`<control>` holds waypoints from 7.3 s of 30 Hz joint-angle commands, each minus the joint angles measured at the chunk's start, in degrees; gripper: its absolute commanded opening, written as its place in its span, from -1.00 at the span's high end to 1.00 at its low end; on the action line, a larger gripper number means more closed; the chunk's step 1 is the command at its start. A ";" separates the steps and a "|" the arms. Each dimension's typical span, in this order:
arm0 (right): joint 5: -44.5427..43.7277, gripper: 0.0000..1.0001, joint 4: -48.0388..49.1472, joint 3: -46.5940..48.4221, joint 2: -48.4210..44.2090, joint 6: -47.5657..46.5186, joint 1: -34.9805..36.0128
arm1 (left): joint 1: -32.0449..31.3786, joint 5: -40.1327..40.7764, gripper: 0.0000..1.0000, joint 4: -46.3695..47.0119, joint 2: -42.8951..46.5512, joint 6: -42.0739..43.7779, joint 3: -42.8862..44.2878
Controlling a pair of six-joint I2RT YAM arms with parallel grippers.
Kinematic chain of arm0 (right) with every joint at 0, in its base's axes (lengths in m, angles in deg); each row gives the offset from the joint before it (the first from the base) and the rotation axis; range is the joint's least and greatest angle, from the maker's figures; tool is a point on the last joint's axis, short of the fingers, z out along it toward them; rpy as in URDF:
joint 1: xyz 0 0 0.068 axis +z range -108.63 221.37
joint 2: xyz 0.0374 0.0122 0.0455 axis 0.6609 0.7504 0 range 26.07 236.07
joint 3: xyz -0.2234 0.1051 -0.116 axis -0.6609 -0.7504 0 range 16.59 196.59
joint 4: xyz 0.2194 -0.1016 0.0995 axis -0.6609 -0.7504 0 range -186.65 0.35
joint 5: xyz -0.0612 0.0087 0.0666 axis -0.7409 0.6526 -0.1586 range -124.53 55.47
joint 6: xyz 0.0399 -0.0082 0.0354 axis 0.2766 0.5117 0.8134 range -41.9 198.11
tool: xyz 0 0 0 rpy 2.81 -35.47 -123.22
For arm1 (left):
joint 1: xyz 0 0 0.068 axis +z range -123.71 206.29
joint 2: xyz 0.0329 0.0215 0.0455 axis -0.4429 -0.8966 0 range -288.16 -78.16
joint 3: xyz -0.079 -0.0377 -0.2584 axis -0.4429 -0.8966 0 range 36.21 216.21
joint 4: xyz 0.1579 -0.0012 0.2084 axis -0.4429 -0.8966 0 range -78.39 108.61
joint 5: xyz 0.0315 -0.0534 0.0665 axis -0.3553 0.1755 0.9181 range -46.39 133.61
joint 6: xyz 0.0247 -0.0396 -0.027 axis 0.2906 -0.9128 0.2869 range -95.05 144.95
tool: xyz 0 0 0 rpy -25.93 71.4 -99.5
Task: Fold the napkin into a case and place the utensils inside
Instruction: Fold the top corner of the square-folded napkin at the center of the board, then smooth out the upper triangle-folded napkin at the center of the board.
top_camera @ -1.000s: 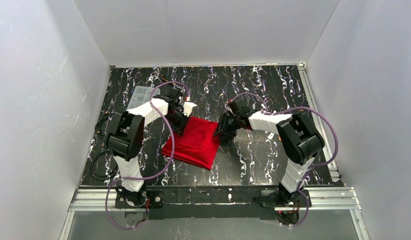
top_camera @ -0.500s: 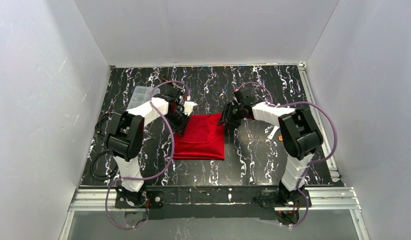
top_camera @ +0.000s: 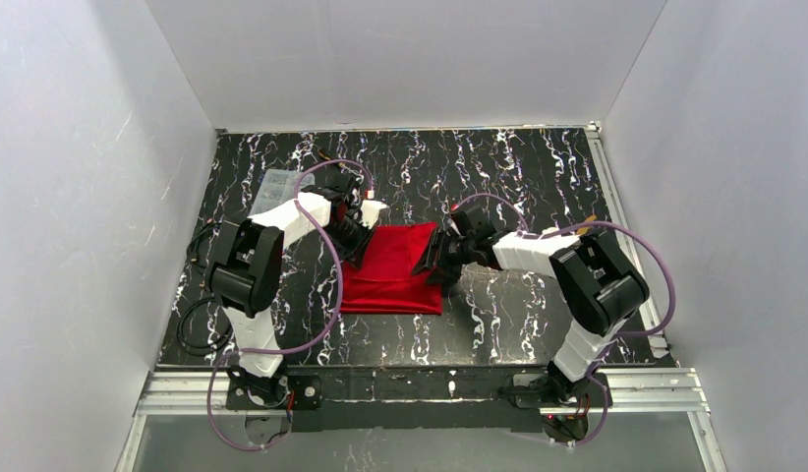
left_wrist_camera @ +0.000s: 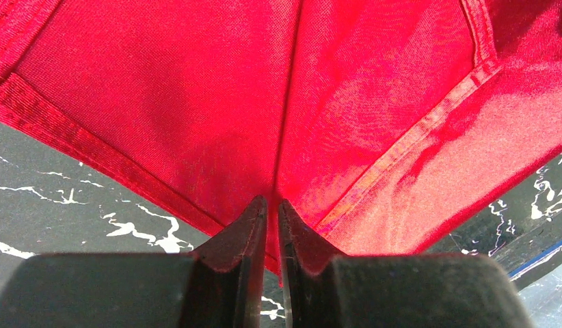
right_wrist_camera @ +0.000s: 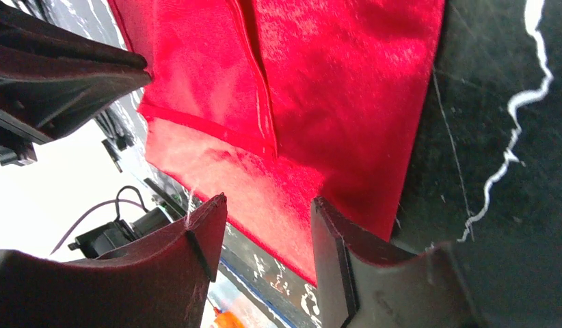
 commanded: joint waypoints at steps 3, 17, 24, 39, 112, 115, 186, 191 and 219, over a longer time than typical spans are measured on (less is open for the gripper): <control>4.46 -0.15 10.38 0.95 2.84 4.82 0.35 | -0.22 -0.86 0.78 -1.19 -0.46 1.30 -0.12; 5.93 -0.14 14.70 -0.59 8.13 6.30 1.26 | -0.16 -0.75 0.77 -0.58 -1.31 1.84 -0.86; 7.12 -0.13 26.59 -3.72 9.23 10.90 1.58 | -0.19 -1.43 0.78 -0.55 -1.43 2.41 -1.73; 8.88 0.00 32.56 -4.02 9.77 13.34 1.82 | -0.21 -1.13 0.79 -1.03 -0.90 3.69 -2.29; 0.82 0.97 -6.94 -4.94 -10.04 -3.09 2.29 | 1.78 -5.94 0.55 -11.42 10.62 4.83 1.37; 0.84 0.97 -7.70 -5.20 -9.68 -3.49 2.30 | 1.69 -7.94 0.55 -12.25 11.33 6.27 0.65; 10.05 0.54 14.60 15.24 19.37 7.19 -8.08 | -9.85 -0.90 0.70 4.51 19.54 20.46 -21.24; 10.22 0.55 17.28 11.93 20.11 7.62 -9.71 | -9.82 -0.15 0.71 5.99 19.72 21.28 -23.91; 12.77 0.06 11.23 19.68 18.38 2.72 -13.56 | -10.76 3.56 0.71 9.10 20.43 24.44 -29.75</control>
